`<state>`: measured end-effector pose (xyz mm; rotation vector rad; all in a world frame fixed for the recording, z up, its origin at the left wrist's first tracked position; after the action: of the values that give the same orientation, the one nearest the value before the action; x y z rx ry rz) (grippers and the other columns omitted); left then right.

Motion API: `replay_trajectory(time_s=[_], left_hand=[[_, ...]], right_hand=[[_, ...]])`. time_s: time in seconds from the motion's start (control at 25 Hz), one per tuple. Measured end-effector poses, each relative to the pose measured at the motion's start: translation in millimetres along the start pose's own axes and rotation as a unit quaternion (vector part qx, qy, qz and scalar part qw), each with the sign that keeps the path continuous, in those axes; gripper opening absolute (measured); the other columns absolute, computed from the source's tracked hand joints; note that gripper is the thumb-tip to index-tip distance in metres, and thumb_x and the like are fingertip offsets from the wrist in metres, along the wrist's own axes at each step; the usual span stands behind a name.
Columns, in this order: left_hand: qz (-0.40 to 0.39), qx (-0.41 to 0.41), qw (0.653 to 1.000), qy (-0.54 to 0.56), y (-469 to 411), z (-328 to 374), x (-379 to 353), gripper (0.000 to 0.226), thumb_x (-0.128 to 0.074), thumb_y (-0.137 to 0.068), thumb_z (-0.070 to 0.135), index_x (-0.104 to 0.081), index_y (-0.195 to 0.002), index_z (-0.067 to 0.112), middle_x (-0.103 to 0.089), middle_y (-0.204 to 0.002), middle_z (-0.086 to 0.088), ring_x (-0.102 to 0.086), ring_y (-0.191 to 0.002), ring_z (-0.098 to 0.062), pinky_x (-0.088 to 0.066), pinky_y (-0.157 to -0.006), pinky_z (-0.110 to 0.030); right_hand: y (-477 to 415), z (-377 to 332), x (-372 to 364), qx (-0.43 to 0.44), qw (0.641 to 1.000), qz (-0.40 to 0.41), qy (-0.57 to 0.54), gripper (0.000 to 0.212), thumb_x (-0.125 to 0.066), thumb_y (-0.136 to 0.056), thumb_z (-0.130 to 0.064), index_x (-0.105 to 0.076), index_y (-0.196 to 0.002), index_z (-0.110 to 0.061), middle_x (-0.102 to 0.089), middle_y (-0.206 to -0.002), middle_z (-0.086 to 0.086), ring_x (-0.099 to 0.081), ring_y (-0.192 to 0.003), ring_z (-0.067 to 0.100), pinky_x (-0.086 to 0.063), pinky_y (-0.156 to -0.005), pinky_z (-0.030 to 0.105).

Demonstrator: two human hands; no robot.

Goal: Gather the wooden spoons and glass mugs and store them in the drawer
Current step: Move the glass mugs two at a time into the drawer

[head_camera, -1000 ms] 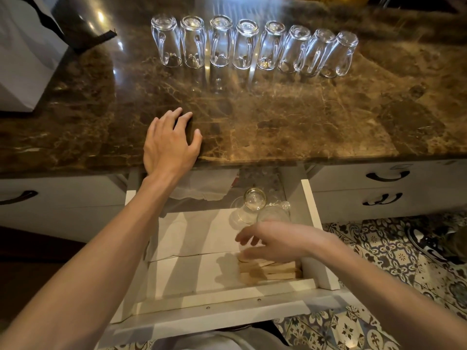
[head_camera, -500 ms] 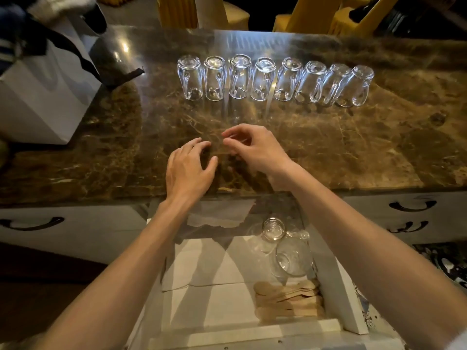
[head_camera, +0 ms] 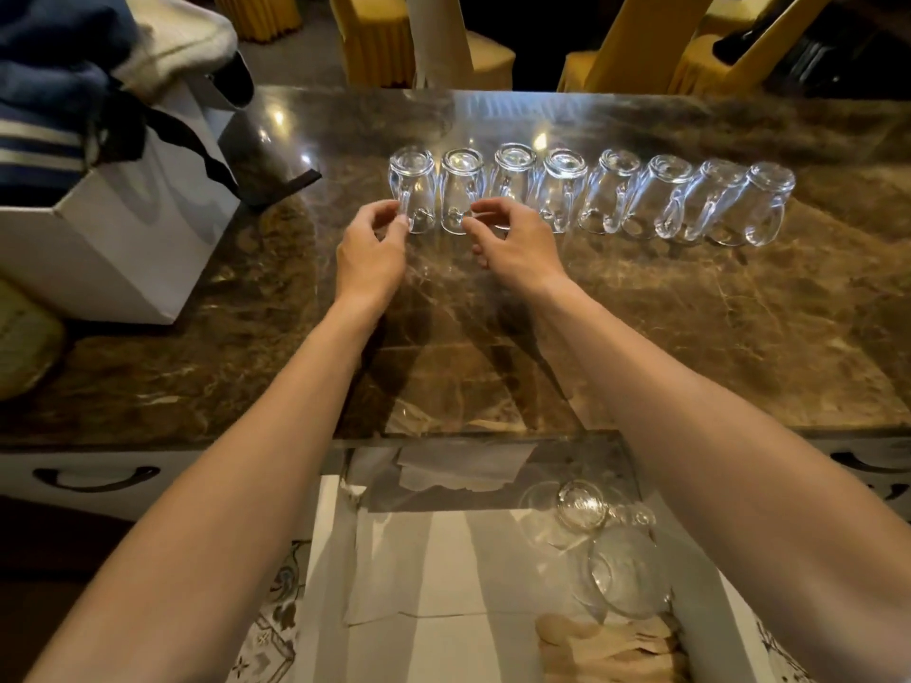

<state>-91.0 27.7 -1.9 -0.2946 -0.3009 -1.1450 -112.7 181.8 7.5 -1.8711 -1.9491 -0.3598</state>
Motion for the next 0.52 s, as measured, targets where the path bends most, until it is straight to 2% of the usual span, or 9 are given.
replay_trajectory(time_s=[0.16,0.28,0.4,0.52], left_hand=[[-0.005,0.02,1.0,0.022,-20.4,-6.0,-4.7,0.032,-0.049,-0.095,0.024,-0.056,-0.125,0.015,-0.061,-0.119,0.001,-0.056,-0.103,-0.008,-0.046,-0.092,-0.025],[-0.016,0.017,0.999,0.024,-29.6,-9.3,-8.0,0.029,-0.051,-0.095,0.025,-0.058,-0.121,0.015,-0.063,-0.112,0.003,-0.057,-0.099,-0.007,-0.045,-0.081,-0.016],[-0.02,-0.024,0.999,-0.01,-34.4,-9.1,-11.2,0.028,-0.055,-0.093,0.023,-0.061,-0.118,0.013,-0.064,-0.108,0.004,-0.056,-0.094,-0.002,-0.043,-0.072,-0.005],[-0.015,-0.053,0.998,-0.025,-36.4,-7.9,-11.7,0.028,-0.061,-0.089,0.022,-0.063,-0.115,0.011,-0.067,-0.105,0.001,-0.059,-0.092,-0.003,-0.047,-0.078,-0.011]], right_hand=[[-16.0,1.9,-3.1,0.007,0.995,0.065,0.079,0.028,-0.06,-0.09,-0.027,-0.06,-0.113,-0.012,-0.067,-0.108,0.002,-0.062,-0.1,0.015,-0.048,-0.087,0.027],[-25.1,2.2,-7.9,-0.01,0.989,0.084,0.123,0.026,-0.06,-0.09,-0.028,-0.061,-0.111,-0.013,-0.068,-0.107,0.003,-0.061,-0.1,0.017,-0.049,-0.088,0.03],[-31.6,2.4,-10.3,-0.026,0.984,0.081,0.154,0.026,-0.061,-0.089,-0.031,-0.063,-0.109,-0.014,-0.068,-0.106,0.003,-0.061,-0.1,0.018,-0.048,-0.087,0.03],[-34.0,1.8,-13.2,-0.039,0.982,0.082,0.164,0.022,-0.064,-0.087,-0.032,-0.068,-0.102,-0.016,-0.07,-0.104,0.003,-0.062,-0.099,0.018,-0.046,-0.083,0.028]])
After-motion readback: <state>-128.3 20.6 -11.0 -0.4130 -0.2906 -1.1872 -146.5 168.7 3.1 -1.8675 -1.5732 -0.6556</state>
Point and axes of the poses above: each hand's wrist, its own y-axis away from the middle knuckle, its own x-axis out of the back of the hand, z = x × y, the point moved 1 cm from there along -y, towards the middle knuckle
